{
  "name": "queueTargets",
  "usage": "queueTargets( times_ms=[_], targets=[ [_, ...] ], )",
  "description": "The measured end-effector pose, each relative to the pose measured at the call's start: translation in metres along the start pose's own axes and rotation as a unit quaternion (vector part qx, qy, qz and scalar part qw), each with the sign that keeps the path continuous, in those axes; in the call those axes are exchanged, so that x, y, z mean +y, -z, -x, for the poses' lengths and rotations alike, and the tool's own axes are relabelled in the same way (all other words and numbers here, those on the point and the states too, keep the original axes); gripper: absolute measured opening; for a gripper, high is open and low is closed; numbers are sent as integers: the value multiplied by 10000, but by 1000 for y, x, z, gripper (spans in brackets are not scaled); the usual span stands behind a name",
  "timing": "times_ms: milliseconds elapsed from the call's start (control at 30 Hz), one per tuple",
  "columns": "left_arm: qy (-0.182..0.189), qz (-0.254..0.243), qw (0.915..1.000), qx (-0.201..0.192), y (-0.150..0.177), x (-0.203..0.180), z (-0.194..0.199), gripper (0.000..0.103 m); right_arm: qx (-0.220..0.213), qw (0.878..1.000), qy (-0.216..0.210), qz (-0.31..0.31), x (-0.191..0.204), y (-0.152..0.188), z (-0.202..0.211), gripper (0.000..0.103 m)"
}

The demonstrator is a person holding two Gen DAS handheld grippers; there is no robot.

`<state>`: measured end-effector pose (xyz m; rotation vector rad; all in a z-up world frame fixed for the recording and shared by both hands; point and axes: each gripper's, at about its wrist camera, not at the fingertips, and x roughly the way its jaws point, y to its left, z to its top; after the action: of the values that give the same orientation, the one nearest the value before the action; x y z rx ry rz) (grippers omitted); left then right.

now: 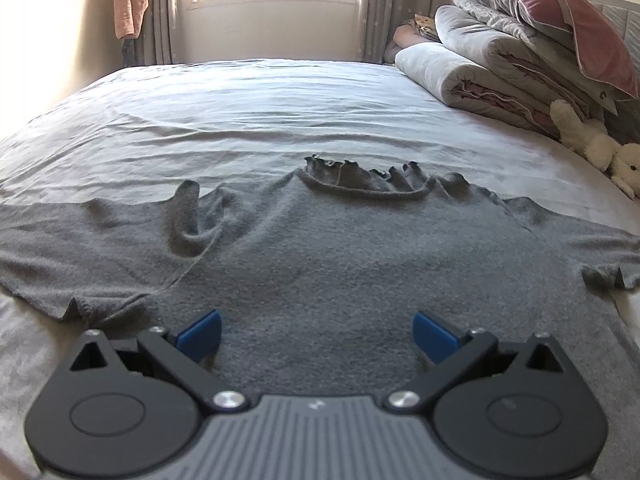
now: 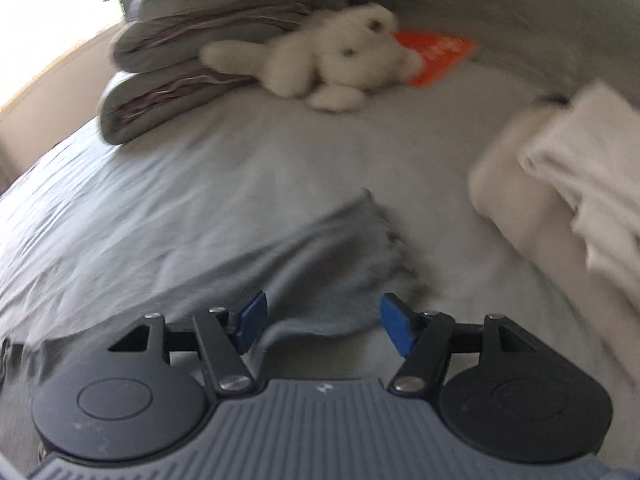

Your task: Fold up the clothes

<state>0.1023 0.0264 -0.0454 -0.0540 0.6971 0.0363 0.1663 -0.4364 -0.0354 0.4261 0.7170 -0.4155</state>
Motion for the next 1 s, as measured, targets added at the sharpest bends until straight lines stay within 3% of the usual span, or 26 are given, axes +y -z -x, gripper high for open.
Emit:
queueTargets(
  times_ms=[100,300,367,467,500,567,733,1000],
  targets=[
    [-26,-7,10000,1,0,2,-1,102,-45,9995,-15,-322,-10,3,-5,67],
    [-60,-58,10000,2,0,0,-2,102,-384,9972,583,-283,-3,7,-15,63],
    [-60,-64,10000,2,0,0,-2,102,-500,9953,789,-262,0,8,-18,57],
    [-50,-41,10000,5,0,2,-2,102,-676,9906,1186,-115,4,12,-24,39],
    [-47,-25,10000,7,0,2,-2,102,-711,9902,1200,-110,4,11,-23,26],
    [-35,30,10000,8,-1,5,-2,102,-772,9899,1182,-117,4,9,-21,8],
    [31,225,9997,26,-5,12,-1,102,-1175,9884,963,81,15,6,-1,8],
    [289,648,9974,128,-11,25,1,102,-1686,9839,-16,593,63,2,50,8]
  ],
)
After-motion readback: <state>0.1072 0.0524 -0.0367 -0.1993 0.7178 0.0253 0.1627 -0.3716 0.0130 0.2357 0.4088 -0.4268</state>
